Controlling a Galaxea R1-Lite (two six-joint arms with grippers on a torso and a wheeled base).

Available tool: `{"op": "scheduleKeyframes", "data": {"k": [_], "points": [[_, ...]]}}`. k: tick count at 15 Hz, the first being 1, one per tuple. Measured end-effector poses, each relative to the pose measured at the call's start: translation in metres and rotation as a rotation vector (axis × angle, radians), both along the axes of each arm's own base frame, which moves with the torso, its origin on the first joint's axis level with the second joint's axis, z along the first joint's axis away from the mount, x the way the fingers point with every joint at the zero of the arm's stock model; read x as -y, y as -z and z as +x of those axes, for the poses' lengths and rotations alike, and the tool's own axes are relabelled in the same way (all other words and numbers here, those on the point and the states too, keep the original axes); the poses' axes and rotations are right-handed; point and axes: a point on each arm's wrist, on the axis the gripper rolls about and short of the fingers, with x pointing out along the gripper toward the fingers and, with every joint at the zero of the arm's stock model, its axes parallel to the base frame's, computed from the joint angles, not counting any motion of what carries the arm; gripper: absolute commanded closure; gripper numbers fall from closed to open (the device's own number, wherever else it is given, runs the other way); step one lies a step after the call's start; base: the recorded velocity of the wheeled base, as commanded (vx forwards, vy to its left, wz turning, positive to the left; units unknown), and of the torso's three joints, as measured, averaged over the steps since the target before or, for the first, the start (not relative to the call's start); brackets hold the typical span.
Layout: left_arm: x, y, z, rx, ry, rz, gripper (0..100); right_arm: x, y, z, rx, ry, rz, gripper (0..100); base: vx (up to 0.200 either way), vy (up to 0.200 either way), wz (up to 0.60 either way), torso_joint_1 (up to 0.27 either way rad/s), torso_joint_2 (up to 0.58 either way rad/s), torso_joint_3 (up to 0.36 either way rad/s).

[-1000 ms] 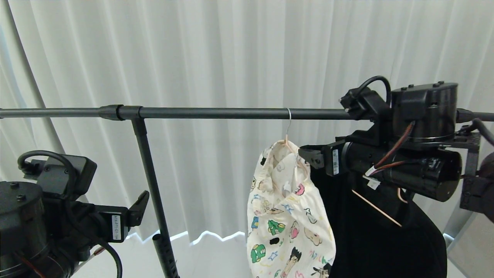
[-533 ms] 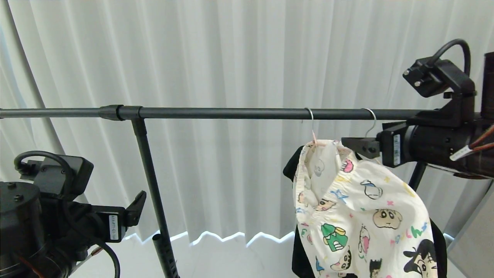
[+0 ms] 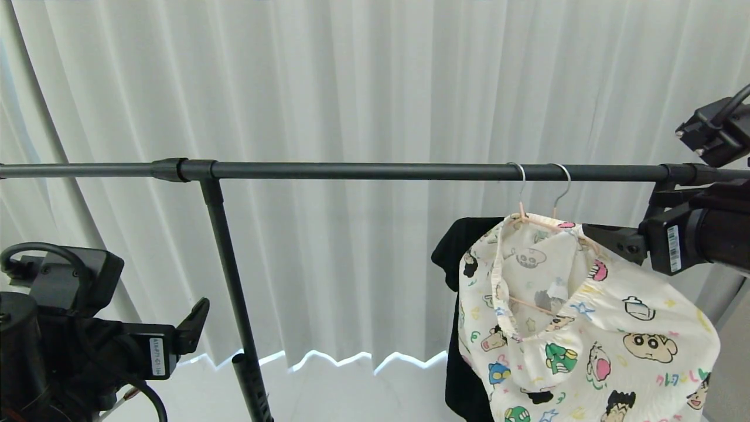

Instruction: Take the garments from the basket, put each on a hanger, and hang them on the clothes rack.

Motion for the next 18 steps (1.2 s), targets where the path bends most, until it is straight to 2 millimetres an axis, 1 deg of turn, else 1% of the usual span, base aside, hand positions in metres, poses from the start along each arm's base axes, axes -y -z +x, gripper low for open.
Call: {"op": "scheduleKeyframes", "data": {"k": [4, 7, 10, 12, 15, 18], "points": [[-0.003, 0.000, 0.001, 0.002, -0.024, -0.001, 0, 0.008, 0.000, 0.005, 0.021, 0.046, 0.004, 0, -0.200, 0.000, 0.00, -0.004, 0.00, 0.004], [-0.004, 0.000, 0.002, -0.001, -0.028, 0.001, 0, 0.010, 0.001, 0.006, 0.024, 0.056, 0.006, 0, -0.200, 0.000, 0.00, 0.002, 0.00, 0.002], [-0.004, 0.000, 0.002, -0.002, -0.030, 0.001, 0, 0.008, -0.001, 0.009, 0.046, 0.057, 0.022, 0, -0.200, 0.000, 0.00, -0.001, 0.00, 0.006], [-0.004, 0.001, 0.002, -0.005, -0.030, 0.002, 0, 0.003, -0.005, 0.016, 0.101, 0.051, 0.058, 0, -0.200, 0.000, 0.00, 0.002, 0.00, 0.002], [-0.004, 0.001, 0.003, -0.008, -0.030, 0.003, 0, -0.001, 0.001, 0.023, 0.084, 0.054, 0.042, 0, -0.200, 0.000, 0.00, 0.005, 0.00, -0.001], [-0.006, 0.002, 0.004, -0.009, -0.044, 0.003, 0, 0.000, 0.006, 0.028, 0.069, 0.068, 0.030, 0, -0.200, 0.000, 0.00, 0.002, 0.00, 0.004]]}}
